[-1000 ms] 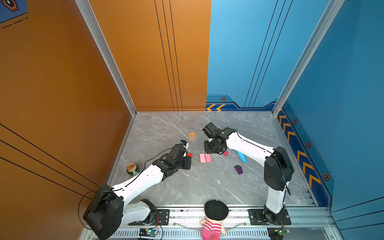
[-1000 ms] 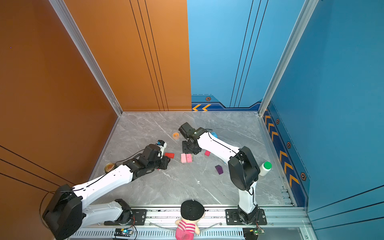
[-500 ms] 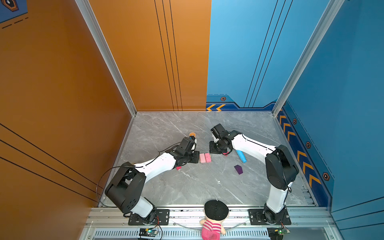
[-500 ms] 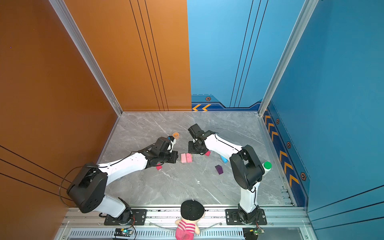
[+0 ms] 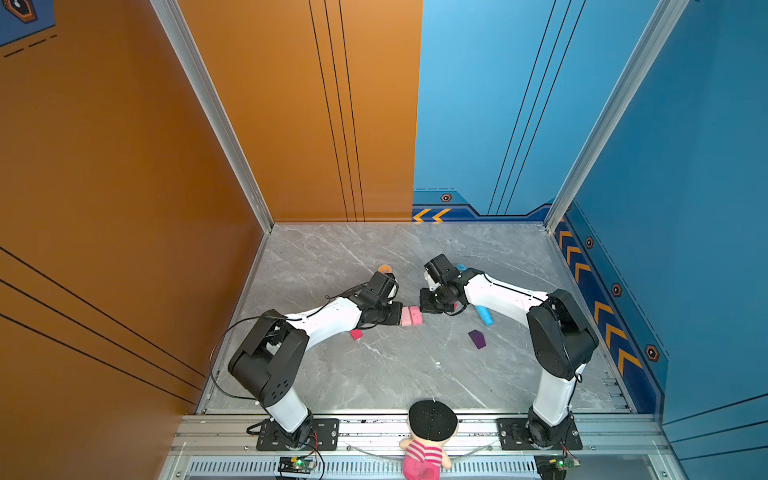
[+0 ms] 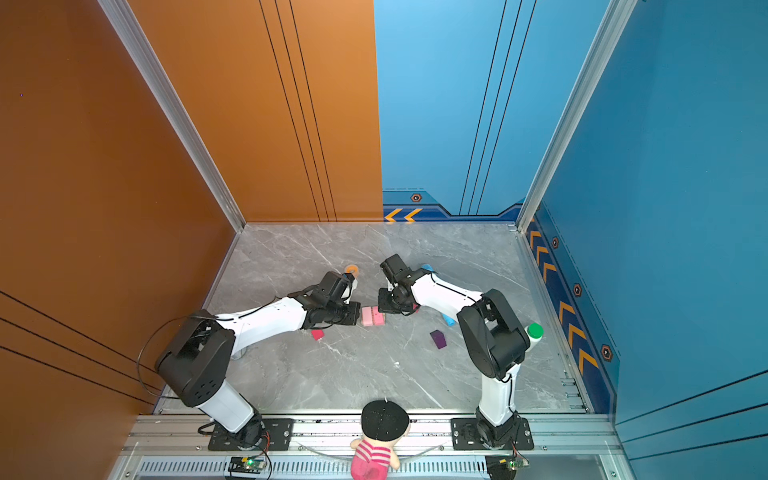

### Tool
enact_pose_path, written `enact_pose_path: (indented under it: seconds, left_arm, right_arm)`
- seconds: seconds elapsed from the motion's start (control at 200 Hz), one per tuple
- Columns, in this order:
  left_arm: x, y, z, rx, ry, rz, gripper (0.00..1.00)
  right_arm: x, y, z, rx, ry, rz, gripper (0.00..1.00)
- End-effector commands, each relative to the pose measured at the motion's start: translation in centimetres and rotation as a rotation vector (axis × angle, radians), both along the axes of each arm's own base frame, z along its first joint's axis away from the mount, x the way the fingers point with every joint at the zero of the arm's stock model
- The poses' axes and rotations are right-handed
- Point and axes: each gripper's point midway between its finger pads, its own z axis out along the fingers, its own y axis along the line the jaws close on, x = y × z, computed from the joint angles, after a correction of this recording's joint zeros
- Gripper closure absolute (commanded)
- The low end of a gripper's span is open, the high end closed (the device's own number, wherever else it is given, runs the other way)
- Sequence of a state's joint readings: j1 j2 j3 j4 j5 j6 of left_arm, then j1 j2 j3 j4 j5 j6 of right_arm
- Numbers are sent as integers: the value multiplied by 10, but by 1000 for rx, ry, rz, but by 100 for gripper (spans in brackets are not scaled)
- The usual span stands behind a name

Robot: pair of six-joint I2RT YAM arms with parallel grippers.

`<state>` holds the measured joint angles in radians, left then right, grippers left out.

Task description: Build the wood block tower

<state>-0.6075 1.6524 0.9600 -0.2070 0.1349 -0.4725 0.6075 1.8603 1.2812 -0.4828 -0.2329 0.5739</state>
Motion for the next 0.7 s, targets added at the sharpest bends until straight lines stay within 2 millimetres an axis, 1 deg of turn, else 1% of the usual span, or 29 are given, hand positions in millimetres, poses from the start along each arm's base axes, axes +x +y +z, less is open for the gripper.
enact_pose_path:
  seconds: [0.0,0.496,0.696]
  left_arm:
    - [2,-1,-1,0,25,-6,100]
    - [5,-8,-10,-1,54,-22,100]
    - [5,-7,-16,5,68,-21,100]
  right_arm:
    - [-1,3,8,33,-14,0,100]
    - [-4,1,-1,22,3,-9,100]
    - [-4,0,-4,20,8,-13,100]
